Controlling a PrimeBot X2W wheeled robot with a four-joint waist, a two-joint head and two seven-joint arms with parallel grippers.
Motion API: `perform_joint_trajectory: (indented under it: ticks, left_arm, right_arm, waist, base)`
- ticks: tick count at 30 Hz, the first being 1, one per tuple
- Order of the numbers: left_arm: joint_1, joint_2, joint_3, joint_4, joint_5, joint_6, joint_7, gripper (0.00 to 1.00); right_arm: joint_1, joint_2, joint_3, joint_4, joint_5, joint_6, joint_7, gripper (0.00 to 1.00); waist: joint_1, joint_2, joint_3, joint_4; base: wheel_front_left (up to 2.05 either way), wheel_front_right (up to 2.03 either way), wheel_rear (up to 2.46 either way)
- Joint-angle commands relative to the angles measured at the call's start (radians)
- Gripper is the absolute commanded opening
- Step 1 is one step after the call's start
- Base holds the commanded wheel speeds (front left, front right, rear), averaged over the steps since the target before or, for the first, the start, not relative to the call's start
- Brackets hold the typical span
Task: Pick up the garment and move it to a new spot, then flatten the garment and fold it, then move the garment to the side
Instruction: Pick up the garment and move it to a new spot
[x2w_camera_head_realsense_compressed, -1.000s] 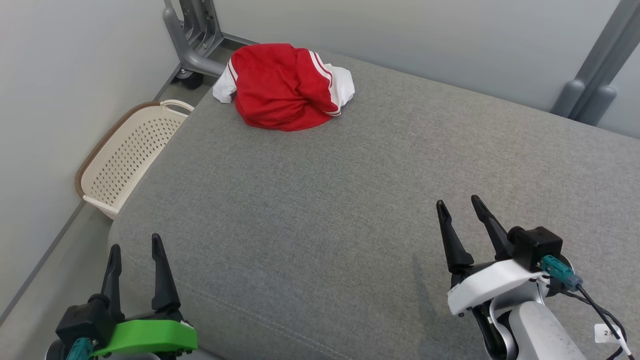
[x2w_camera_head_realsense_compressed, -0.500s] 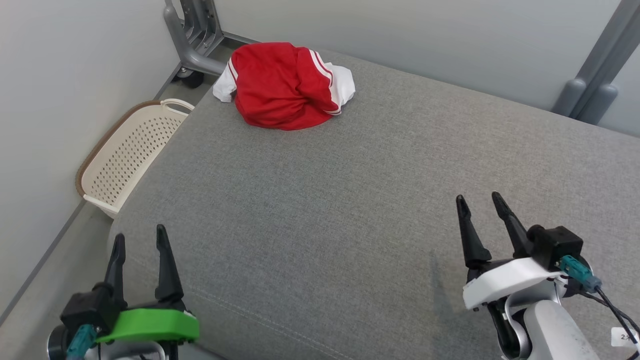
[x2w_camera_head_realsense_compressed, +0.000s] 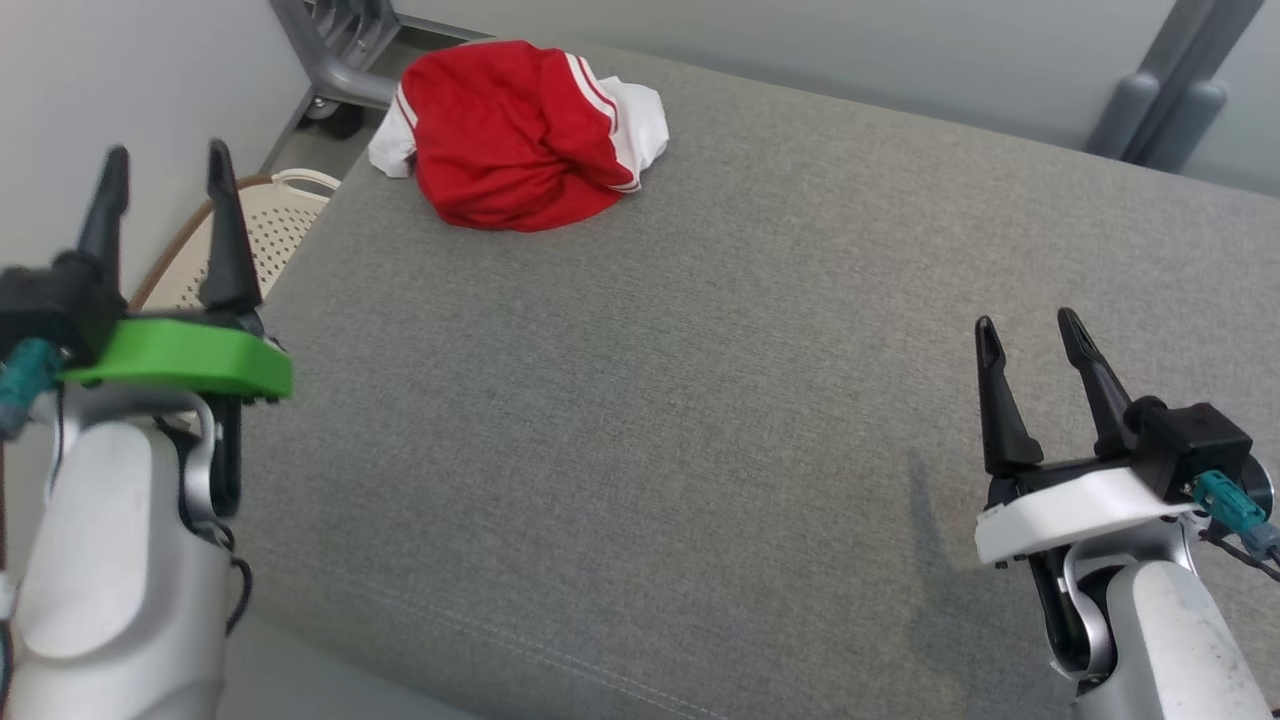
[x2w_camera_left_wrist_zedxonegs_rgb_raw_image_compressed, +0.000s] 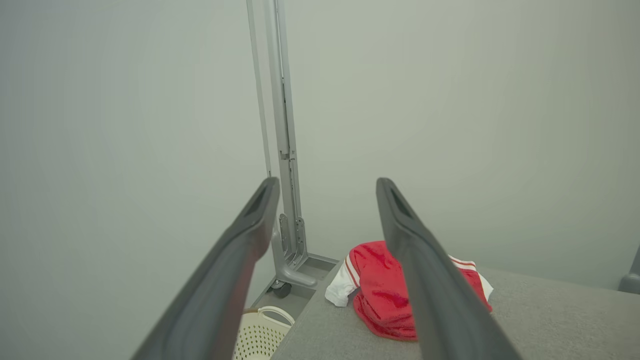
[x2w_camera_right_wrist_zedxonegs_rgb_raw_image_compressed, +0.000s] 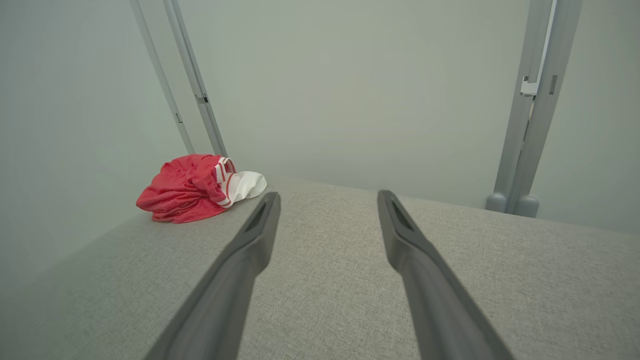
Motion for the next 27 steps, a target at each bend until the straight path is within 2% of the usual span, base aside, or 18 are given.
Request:
perform_joint_trajectory:
  ticks: [1, 4, 12, 19, 27]
  left_arm:
    - [-0.056, 0.014, 0.001, 0.019, 0.010, -0.007, 0.013, 1.00]
    - [-0.213, 0.059, 0.011, 0.092, 0.000, -0.021, 0.055, 1.00]
    - [-0.431, 0.097, 0.013, 0.242, -0.028, -0.049, 0.133, 1.00]
    - [-0.537, 0.109, -0.027, 0.410, -0.030, -0.070, 0.196, 1.00]
    - [-0.576, 0.107, -0.042, 0.582, -0.062, -0.086, 0.246, 1.00]
  right_arm:
    - [-0.023, -0.005, 0.002, -0.021, -0.010, 0.000, 0.009, 1.00]
    - [-0.060, -0.006, 0.018, -0.073, -0.032, 0.000, 0.035, 1.00]
    - [-0.116, -0.005, 0.036, -0.142, -0.059, 0.000, 0.060, 1.00]
    - [-0.140, -0.005, 0.031, -0.188, -0.068, 0.000, 0.067, 1.00]
    - [-0.147, -0.005, 0.029, -0.215, -0.078, 0.000, 0.067, 1.00]
  waist:
    - [0.0000, 0.0000, 0.111, -0.109]
    - [0.0000, 0.0000, 0.192, -0.181]
    - [0.0000, 0.0000, 0.311, -0.280]
    - [0.0000, 0.0000, 0.392, -0.337]
    - [0.0000, 0.0000, 0.438, -0.367]
  base:
    - [0.00, 0.00, 0.00]
    - [0.00, 0.00, 0.00]
    - [0.00, 0.00, 0.00]
    - [0.00, 0.00, 0.00]
    - [0.00, 0.00, 0.00]
